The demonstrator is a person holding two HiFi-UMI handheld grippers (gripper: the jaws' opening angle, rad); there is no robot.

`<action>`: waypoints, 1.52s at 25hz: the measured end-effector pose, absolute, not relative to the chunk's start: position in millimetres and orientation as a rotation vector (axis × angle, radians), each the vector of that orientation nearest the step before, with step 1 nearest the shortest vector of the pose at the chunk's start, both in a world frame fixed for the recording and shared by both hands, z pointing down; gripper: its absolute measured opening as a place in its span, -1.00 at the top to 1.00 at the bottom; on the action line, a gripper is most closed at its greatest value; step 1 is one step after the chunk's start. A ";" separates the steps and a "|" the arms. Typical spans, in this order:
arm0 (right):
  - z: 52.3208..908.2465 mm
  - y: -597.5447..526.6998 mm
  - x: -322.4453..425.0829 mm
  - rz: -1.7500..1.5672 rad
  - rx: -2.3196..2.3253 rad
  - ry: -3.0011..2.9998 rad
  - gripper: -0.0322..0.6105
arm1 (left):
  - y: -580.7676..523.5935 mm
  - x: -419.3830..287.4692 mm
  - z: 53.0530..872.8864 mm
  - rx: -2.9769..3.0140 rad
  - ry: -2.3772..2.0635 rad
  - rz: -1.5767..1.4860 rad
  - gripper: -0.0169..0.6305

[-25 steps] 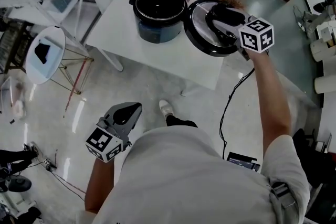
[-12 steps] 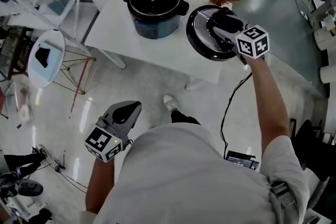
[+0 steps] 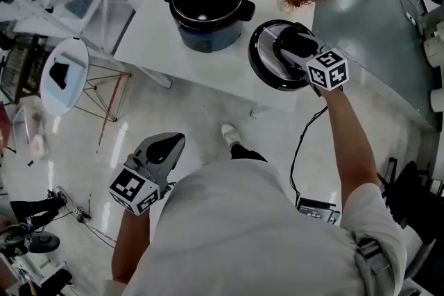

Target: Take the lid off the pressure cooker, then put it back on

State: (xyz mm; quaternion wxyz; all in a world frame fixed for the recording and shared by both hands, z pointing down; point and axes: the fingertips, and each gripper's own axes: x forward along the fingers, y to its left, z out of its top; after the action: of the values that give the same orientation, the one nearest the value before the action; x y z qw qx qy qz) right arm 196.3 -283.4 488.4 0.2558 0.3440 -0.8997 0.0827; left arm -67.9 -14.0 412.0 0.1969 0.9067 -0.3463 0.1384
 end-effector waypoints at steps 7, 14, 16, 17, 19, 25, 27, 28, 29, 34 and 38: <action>519.6 -288.4 197.8 0.246 0.951 -2.425 -0.03 | -27.6 -67.9 411.2 2.528 -0.977 0.416 0.93; 559.1 -291.1 195.4 0.294 0.941 -2.402 -0.03 | -40.3 -65.1 414.2 2.517 -0.981 0.453 0.93; 568.3 -291.7 194.1 0.300 0.943 -2.399 -0.02 | -44.9 -64.3 413.1 2.518 -0.980 0.466 0.93; 572.4 -291.8 193.6 0.302 0.945 -2.398 -0.03 | -47.0 -63.8 412.6 2.518 -0.982 0.470 0.93; 579.6 -291.9 192.5 0.300 0.948 -2.399 -0.02 | -51.0 -62.4 411.8 2.519 -0.986 0.481 0.93; 595.8 -293.1 190.0 0.296 0.951 -2.400 -0.03 | -60.3 -60.0 411.8 2.511 -0.989 0.494 0.93; 600.6 -292.6 189.2 0.291 0.950 -2.398 -0.03 | -62.2 -60.1 413.7 2.505 -0.988 0.501 0.93; 603.2 -292.4 188.9 0.287 0.948 -2.396 -0.02 | -63.1 -60.1 414.7 2.502 -0.986 0.504 0.93; 605.7 -292.4 188.7 0.285 0.947 -2.393 -0.03 | -64.1 -59.9 415.5 2.499 -0.984 0.506 0.93; 614.1 -294.0 186.2 0.288 0.960 -2.397 -0.03 | -69.8 -59.0 417.8 2.489 -0.981 0.505 0.93; 617.8 -291.6 183.7 0.264 0.959 -2.393 -0.02 | -72.2 -58.2 418.1 2.490 -0.976 0.508 0.93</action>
State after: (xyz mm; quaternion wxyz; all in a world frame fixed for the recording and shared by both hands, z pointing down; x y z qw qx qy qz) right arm 183.7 -291.6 617.8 0.2715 0.3561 -0.8887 0.0981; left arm -58.2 -72.2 418.1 0.2083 0.8946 -0.3507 0.1826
